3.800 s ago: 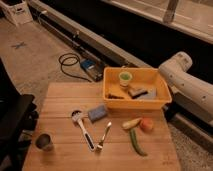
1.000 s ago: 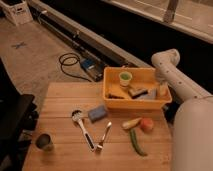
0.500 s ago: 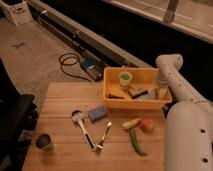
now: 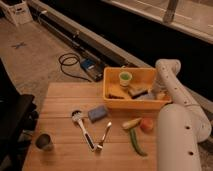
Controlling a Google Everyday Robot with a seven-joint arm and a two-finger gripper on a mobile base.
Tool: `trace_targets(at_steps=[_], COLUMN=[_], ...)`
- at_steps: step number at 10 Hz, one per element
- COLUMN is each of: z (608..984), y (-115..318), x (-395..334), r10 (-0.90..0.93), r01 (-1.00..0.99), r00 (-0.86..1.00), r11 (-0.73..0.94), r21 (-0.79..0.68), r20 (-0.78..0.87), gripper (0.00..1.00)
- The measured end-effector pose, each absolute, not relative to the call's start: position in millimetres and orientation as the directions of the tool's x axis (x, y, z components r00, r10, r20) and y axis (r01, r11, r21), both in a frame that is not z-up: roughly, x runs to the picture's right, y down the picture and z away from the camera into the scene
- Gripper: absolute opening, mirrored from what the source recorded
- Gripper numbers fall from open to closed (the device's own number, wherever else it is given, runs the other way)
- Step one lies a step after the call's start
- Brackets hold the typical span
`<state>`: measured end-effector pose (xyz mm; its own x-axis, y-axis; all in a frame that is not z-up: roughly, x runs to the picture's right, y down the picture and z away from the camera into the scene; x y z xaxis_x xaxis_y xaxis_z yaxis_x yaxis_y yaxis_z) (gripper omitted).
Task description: Place towel in metal cup
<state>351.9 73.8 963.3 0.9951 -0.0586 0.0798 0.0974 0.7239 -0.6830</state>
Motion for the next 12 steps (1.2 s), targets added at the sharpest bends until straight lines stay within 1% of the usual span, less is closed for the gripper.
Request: trace_targets(at_steps=[1,2,3,5,7,8,9,12], z=[965,966,965,965,963,961,959,956], y=[76,79,78,78,74,73,73,71], x=[349,345,342,342,340,339,340,340], r10=[-0.076,-0.107,-0.122,-0.122,-0.124,-0.123,-0.123,-0.133], r01=[0.112,0.136,0.147,0.147,0.149,0.15,0.149,0.151], r00=[0.994,0.991,0.989,0.989,0.988,0.988,0.988,0.988], r11=[0.712,0.701,0.699,0.699,0.7,0.699,0.696,0.704], r21=[-0.693,-0.7,-0.7,-0.7,-0.698,-0.7,-0.702,-0.695], r20=[0.082,0.085,0.086,0.086,0.088,0.089,0.088,0.079], gripper=[0.7,0.58,0.49,0.32,0.09,0.02,0.0,0.0])
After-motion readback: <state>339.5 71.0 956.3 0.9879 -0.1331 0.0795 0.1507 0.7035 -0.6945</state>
